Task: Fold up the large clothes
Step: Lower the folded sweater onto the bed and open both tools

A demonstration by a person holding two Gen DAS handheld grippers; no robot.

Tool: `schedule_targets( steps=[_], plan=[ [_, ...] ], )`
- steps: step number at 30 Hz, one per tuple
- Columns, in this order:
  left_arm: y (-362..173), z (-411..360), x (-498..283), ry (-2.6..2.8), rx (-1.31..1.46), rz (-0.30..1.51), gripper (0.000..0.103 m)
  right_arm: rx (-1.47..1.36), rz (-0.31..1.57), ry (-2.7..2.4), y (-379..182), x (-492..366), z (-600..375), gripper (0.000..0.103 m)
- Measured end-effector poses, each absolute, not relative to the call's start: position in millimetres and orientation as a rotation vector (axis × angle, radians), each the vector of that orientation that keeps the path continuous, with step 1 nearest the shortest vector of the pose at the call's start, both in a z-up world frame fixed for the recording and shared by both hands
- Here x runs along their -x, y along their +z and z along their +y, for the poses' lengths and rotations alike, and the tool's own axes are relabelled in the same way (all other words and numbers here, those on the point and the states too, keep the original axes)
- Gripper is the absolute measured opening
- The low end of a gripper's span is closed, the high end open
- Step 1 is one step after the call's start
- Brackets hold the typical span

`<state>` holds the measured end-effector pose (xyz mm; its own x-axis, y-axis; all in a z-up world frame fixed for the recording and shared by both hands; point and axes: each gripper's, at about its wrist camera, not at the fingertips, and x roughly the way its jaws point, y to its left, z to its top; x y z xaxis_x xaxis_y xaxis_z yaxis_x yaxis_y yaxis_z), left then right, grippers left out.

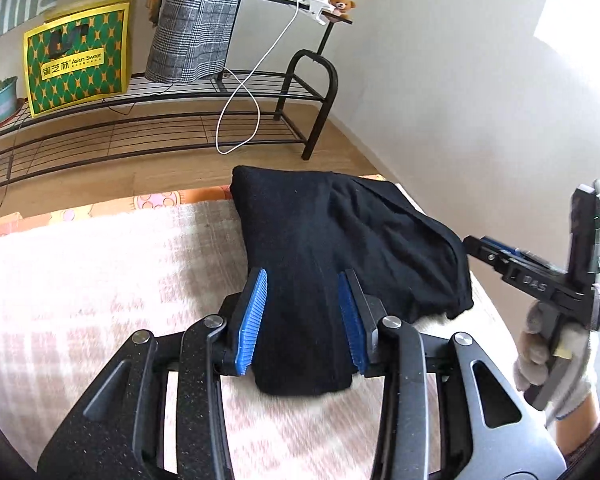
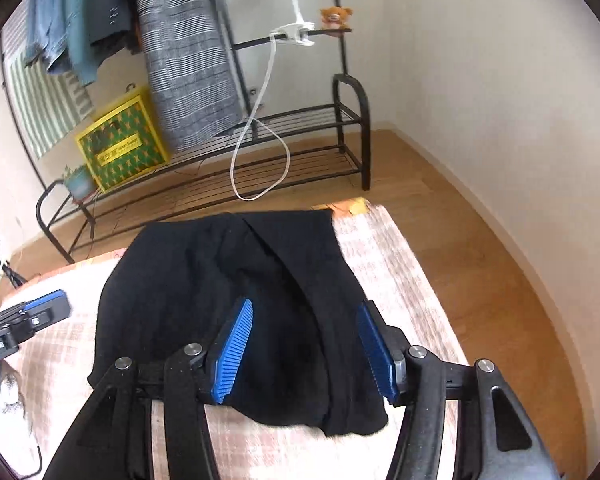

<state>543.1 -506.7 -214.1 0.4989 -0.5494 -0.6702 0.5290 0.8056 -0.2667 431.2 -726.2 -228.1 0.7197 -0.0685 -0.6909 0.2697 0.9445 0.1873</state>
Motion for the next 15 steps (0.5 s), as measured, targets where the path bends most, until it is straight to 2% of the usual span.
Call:
schedule_targets(
  steps=[3,7,8,11,15],
  plan=[
    [-214.0,-500.5,-535.0,-0.652,0.011,0.826,0.037,-0.438,0.754,-0.205,-256.7,-414.9,-747.3,0.058],
    [-216.3,-494.4,-527.5,-0.65,-0.007,0.846,0.037,-0.456,0.781,-0.232,-281.4,-405.1,-748.2,0.049],
    [-215.6,-491.9,-523.4,-0.643,-0.015,0.842,0.037,-0.418,0.791,-0.235,-280.3,-405.0,-742.9,0.046],
    [-207.6,-483.1,-508.5,-0.641,-0.02,0.825,0.037,-0.335,0.797,-0.274,-265.3,-398.0,-730.1,0.046],
    [-184.6,-467.4,-482.2,-0.643,-0.006,0.799,0.037,-0.361,0.726,-0.278,-232.7,-366.8,-720.5,0.046]
  ],
)
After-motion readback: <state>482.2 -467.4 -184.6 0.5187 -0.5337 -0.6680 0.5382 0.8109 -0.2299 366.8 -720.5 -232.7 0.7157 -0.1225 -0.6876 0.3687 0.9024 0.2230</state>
